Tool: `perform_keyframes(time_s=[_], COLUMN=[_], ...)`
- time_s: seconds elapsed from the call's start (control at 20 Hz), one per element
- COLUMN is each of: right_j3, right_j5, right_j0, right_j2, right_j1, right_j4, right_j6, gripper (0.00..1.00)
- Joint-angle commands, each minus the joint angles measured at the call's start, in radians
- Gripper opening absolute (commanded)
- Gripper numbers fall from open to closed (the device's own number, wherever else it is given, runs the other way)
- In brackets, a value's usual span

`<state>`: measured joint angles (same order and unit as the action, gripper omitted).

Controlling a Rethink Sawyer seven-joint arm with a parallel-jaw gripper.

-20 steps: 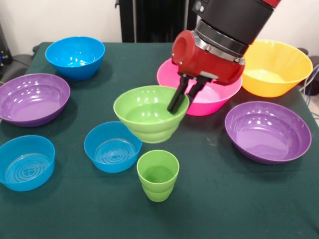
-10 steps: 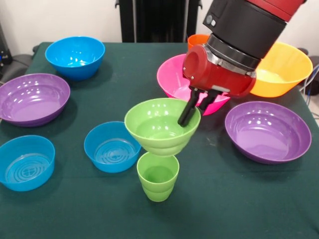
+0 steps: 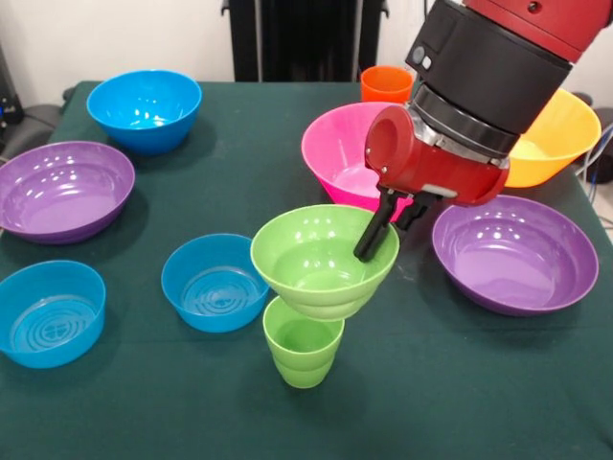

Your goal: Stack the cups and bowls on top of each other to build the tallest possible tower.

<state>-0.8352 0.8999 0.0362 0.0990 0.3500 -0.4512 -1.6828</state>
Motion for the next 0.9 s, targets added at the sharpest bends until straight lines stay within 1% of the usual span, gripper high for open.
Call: perform_keyframes(time_s=[0.05,0.3,0.5,0.7,0.9], right_j3=[0.055,0.052,0.051,0.013,-0.004], right_j5=[0.127,0.109,0.089,0.041,0.027], right_j0=[0.005,0.003,-0.003,-0.013,-0.017], right_j2=[-0.118,-0.109,-0.088,-0.072,-0.064], right_j1=[-0.026,-0.029,-0.048,-0.048,-0.046], right_j4=[-0.007,-0.017,-0.036,-0.05,-0.053], right_j6=[0.223,0.22,0.21,0.196,0.19], gripper=[0.0,0.0,0.0,0.0,0.0])
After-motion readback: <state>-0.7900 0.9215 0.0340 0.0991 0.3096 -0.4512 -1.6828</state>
